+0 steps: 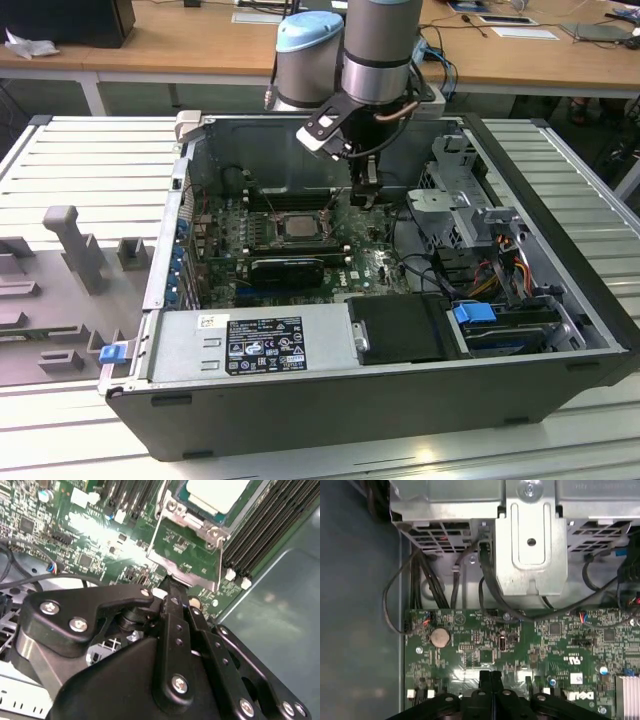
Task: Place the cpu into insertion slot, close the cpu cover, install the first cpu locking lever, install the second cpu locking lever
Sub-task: 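Close the cpu cover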
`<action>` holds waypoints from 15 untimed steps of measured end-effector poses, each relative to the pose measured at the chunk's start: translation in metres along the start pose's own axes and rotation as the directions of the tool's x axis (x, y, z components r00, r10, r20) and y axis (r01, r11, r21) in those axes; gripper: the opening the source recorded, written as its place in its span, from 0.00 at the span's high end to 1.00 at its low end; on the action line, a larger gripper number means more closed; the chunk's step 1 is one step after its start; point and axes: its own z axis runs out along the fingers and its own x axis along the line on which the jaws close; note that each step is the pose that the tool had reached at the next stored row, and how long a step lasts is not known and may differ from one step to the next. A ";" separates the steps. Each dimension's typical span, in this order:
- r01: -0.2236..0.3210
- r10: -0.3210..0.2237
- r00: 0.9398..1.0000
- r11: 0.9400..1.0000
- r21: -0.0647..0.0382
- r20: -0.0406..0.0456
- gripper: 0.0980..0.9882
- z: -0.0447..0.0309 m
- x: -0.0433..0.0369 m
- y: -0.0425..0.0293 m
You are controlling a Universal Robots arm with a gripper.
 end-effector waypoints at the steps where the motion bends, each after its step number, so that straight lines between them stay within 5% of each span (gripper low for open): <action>1: 0.002 -0.002 1.000 1.000 0.000 0.000 0.99 -0.0001 0.0000 -0.0032; 10: 0.010 -0.010 1.000 1.000 0.000 -0.003 0.99 0.0000 -0.0005 -0.0400; 15: 0.013 -0.013 1.000 1.000 0.000 -0.003 0.99 0.0085 -0.0009 -0.0567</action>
